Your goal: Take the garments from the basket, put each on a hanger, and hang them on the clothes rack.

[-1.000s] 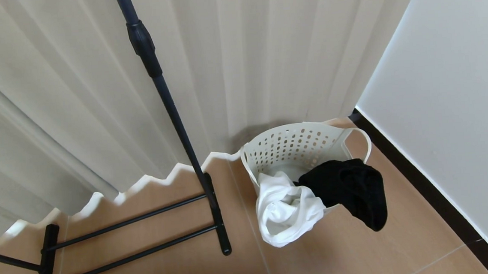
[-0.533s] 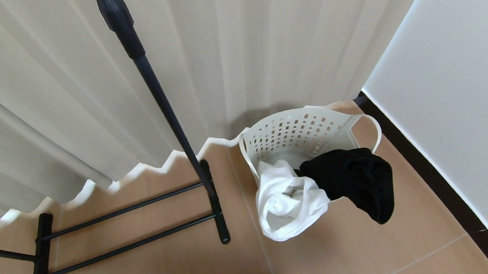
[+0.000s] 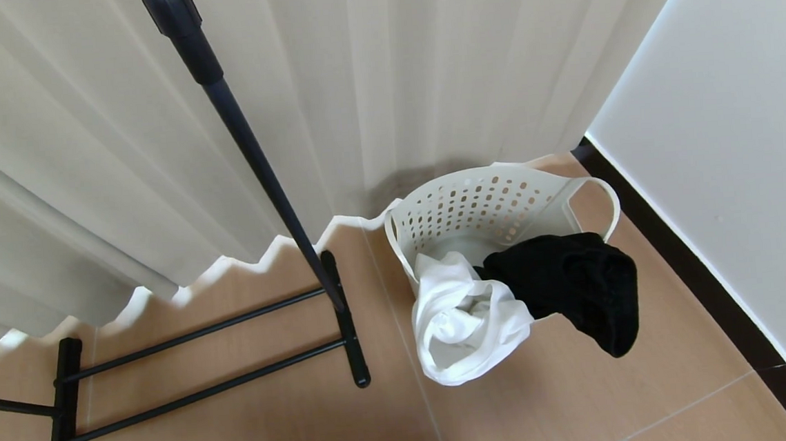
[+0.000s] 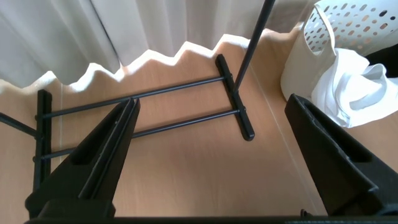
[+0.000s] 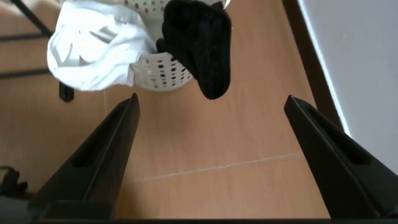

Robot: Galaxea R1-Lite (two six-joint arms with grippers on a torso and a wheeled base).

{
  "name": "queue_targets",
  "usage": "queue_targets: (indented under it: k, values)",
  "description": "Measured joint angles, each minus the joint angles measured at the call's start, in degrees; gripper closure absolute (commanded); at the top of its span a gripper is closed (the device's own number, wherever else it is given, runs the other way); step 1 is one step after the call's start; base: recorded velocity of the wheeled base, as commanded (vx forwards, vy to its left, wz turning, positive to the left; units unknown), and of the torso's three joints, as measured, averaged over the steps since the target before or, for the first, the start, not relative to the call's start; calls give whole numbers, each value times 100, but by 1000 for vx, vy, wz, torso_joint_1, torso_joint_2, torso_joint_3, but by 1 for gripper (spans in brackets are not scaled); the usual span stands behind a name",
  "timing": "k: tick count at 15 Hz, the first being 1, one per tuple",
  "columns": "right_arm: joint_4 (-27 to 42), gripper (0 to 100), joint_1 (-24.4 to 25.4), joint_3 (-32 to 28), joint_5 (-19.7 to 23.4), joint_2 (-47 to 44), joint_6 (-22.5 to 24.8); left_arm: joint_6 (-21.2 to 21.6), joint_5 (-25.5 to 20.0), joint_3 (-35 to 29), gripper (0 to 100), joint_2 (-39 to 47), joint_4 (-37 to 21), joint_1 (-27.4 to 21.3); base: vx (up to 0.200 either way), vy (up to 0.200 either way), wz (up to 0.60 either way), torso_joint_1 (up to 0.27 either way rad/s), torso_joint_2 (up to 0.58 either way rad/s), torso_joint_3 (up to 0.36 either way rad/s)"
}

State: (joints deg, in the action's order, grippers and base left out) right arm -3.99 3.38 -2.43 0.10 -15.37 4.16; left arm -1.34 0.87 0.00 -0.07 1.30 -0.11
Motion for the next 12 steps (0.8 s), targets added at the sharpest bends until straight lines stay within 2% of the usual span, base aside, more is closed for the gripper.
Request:
queue_targets:
  k: [2,4,6,8,10,12]
  values:
    - [-148,0,268,-363,22,-1211,599,1,-7,0,0,0,0,0,0,0,0,0,0,0]
    - [-247,0,472,-868,17,-2564,1603,4,-7,0,0,0,0,0,0,0,0,0,0,0]
    - [-316,0,601,-1465,-201,-3860,3082,4,-9,0,0,0,0,-5,0,0,0,0,0,0]
    - [-386,0,675,-2174,-863,-5020,4489,4,-9,0,0,0,0,0,0,0,0,0,0,0]
    - [-688,0,740,-2755,-1498,-6017,5214,4,-9,0,0,2,0,1,0,0,0,0,0,0]
    - [-1575,0,819,-3134,-1918,-6968,5474,4,-11,0,0,0,0,1,0,0,0,0,0,0]
